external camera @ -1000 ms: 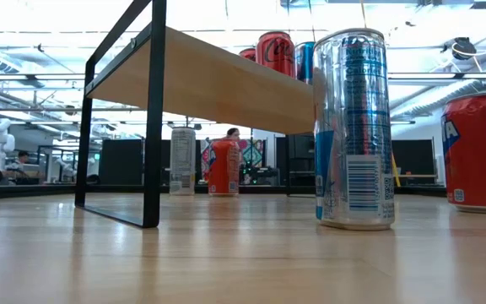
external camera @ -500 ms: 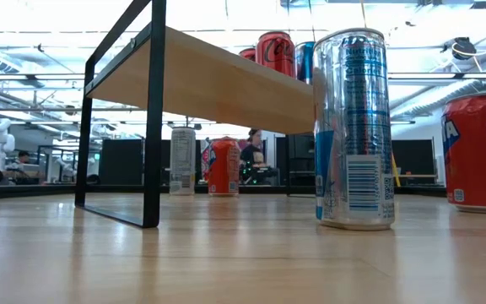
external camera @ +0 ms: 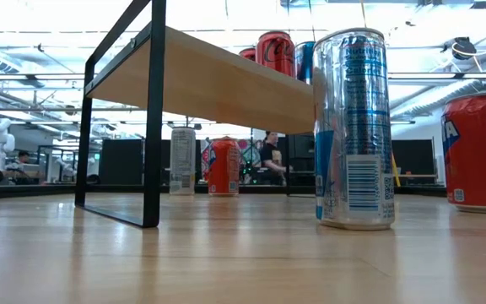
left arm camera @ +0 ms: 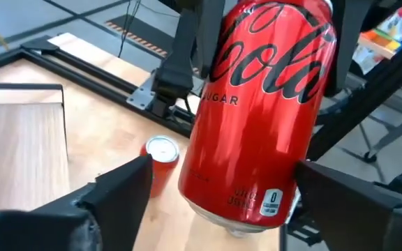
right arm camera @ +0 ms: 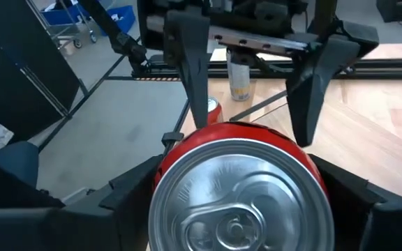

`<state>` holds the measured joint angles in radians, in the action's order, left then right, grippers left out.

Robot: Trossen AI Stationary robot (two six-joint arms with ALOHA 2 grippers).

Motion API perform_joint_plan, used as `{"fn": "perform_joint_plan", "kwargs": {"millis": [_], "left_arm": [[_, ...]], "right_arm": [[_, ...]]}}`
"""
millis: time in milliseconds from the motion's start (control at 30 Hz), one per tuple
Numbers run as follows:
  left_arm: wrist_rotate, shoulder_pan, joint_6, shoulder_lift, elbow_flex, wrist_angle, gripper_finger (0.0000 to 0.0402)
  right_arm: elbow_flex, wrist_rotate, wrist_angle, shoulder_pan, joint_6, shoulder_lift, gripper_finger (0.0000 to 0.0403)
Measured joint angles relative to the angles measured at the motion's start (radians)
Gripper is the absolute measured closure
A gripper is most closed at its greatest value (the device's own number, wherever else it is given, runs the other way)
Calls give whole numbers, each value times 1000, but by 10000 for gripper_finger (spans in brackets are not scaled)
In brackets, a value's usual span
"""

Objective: Place canned beverage on shelf
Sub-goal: Put the red soda can on the shelf

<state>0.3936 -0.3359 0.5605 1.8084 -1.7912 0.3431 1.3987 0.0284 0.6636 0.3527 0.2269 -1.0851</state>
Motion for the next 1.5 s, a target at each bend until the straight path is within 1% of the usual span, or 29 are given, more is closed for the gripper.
{"fn": "perform_joint_plan", "kwargs": {"millis": [67,167,333,533,667,867,1033,1300,1400,1500], "left_arm": [[0,-2,-25,1,0,1,27],[-14,0,-44,12,0,-1,17],[-101,15,-44,19,0,-19,16],[-108,29,-72,28,0,-54,17],[-109,34,-114,25,0,-83,32],[-112,26,-173,25,0,-104,69],[-112,21,-185,25,-4,-99,97],[-112,21,-181,25,-4,-101,104],[-114,21,-182,23,-4,-101,105],[-111,21,-194,18,-4,-97,106]], "right_arm": [[0,0,-4,0,-5,0,126],[0,1,-10,-5,-15,0,126],[0,1,-34,-19,-42,0,126],[1,-3,-116,-27,-67,1,126],[1,-3,-136,-27,-61,0,126],[1,0,-135,-27,-52,0,126],[1,2,-136,-27,-29,0,126],[1,2,-132,-26,-10,0,124],[1,2,-124,-26,1,0,108],[1,-6,-120,-26,59,0,78]]}}
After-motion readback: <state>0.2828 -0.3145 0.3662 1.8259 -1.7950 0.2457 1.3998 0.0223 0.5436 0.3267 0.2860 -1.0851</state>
